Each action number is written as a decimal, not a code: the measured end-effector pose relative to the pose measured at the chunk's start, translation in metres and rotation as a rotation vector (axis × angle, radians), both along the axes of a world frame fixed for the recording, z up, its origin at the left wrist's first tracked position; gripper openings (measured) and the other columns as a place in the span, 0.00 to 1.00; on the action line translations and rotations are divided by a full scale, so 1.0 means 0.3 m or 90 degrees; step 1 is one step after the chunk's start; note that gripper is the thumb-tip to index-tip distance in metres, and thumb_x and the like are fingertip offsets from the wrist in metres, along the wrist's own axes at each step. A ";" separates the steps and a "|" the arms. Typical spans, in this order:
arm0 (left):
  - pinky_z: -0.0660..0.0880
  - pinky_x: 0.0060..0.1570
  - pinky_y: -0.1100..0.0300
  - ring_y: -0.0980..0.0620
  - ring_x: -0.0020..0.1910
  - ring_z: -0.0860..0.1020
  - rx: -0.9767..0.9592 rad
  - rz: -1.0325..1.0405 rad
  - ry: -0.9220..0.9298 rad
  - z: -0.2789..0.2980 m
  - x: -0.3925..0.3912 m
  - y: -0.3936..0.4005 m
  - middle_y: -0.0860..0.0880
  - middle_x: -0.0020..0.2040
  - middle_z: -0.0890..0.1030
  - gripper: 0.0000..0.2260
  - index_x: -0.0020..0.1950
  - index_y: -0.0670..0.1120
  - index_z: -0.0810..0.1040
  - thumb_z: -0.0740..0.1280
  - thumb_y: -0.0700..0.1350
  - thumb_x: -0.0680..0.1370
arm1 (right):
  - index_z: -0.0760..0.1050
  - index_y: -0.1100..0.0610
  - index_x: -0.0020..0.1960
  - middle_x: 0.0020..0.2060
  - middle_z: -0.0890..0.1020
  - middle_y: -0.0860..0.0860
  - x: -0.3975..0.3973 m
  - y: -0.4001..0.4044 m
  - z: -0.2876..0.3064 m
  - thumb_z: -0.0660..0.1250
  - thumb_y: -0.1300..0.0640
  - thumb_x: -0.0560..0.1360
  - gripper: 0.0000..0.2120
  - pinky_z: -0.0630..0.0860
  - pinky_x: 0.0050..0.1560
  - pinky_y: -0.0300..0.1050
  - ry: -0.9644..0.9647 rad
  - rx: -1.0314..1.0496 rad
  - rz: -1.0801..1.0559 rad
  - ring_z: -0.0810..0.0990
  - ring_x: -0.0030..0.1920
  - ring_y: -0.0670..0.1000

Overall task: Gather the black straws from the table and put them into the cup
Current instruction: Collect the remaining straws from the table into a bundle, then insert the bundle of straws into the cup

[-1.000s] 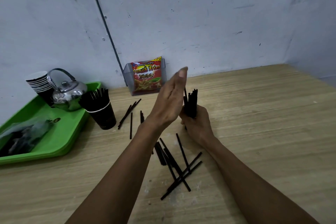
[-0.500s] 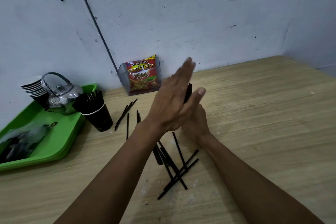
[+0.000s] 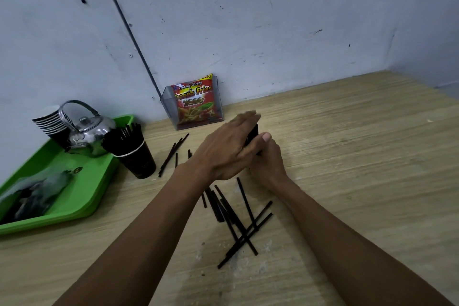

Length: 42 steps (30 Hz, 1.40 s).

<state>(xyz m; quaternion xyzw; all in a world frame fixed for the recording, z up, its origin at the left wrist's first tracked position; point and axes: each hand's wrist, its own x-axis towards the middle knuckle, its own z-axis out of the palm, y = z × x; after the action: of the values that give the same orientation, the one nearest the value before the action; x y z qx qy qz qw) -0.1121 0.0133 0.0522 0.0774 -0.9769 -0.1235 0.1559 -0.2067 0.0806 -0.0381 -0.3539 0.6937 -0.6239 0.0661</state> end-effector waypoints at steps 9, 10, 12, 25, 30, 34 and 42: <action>0.63 0.70 0.57 0.56 0.74 0.65 0.160 0.029 0.149 0.015 0.068 -0.026 0.53 0.76 0.66 0.26 0.76 0.52 0.63 0.54 0.60 0.81 | 0.78 0.58 0.36 0.27 0.81 0.51 0.004 0.018 0.013 0.65 0.43 0.76 0.19 0.73 0.36 0.42 -0.067 -0.006 0.023 0.79 0.28 0.42; 0.69 0.64 0.60 0.57 0.69 0.71 0.176 0.052 0.231 0.019 0.093 -0.036 0.52 0.72 0.73 0.24 0.74 0.51 0.67 0.56 0.59 0.81 | 0.77 0.60 0.36 0.27 0.81 0.51 0.004 0.022 0.019 0.65 0.42 0.77 0.22 0.73 0.36 0.42 -0.062 -0.005 0.010 0.79 0.28 0.43; 0.74 0.50 0.66 0.62 0.54 0.80 0.198 0.109 0.403 0.009 0.151 -0.065 0.54 0.57 0.82 0.17 0.66 0.48 0.76 0.61 0.54 0.80 | 0.75 0.63 0.35 0.25 0.78 0.53 0.007 0.026 0.035 0.66 0.44 0.77 0.24 0.74 0.34 0.43 -0.069 -0.035 -0.012 0.78 0.26 0.45; 0.76 0.39 0.62 0.50 0.36 0.80 0.398 0.612 0.590 -0.226 0.488 -0.372 0.49 0.37 0.80 0.12 0.51 0.44 0.76 0.69 0.35 0.69 | 0.63 0.56 0.28 0.20 0.65 0.51 0.258 -0.271 0.246 0.70 0.52 0.77 0.24 0.66 0.25 0.41 -0.262 -0.192 0.160 0.65 0.20 0.51; 0.77 0.53 0.56 0.51 0.51 0.79 0.460 0.515 0.446 -0.256 0.468 -0.430 0.48 0.56 0.79 0.32 0.67 0.43 0.68 0.75 0.38 0.65 | 0.66 0.56 0.28 0.29 0.77 0.55 0.333 -0.504 0.392 0.68 0.47 0.77 0.24 0.68 0.26 0.39 -0.285 -0.190 0.224 0.76 0.29 0.53; 0.74 0.57 0.56 0.50 0.58 0.77 0.470 0.486 0.387 -0.268 0.442 -0.459 0.48 0.62 0.76 0.44 0.73 0.46 0.62 0.79 0.45 0.61 | 0.70 0.53 0.26 0.31 0.80 0.52 0.373 -0.662 0.462 0.68 0.44 0.76 0.23 0.72 0.33 0.40 -0.214 -0.097 0.238 0.79 0.34 0.50; 0.75 0.49 0.56 0.51 0.57 0.79 0.507 0.546 0.443 -0.265 0.391 -0.500 0.52 0.59 0.81 0.41 0.69 0.53 0.68 0.80 0.53 0.59 | 0.74 0.56 0.32 0.28 0.76 0.50 0.422 -0.801 0.415 0.69 0.42 0.74 0.20 0.69 0.32 0.39 -0.029 0.089 0.218 0.73 0.27 0.44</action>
<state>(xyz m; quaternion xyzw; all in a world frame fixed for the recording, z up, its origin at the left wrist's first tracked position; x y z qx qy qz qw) 0.0053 -0.1366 -0.0274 0.4649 -0.6328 -0.4190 0.4559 -0.0803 -0.1598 0.0864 -0.4474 0.6630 -0.5618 0.2112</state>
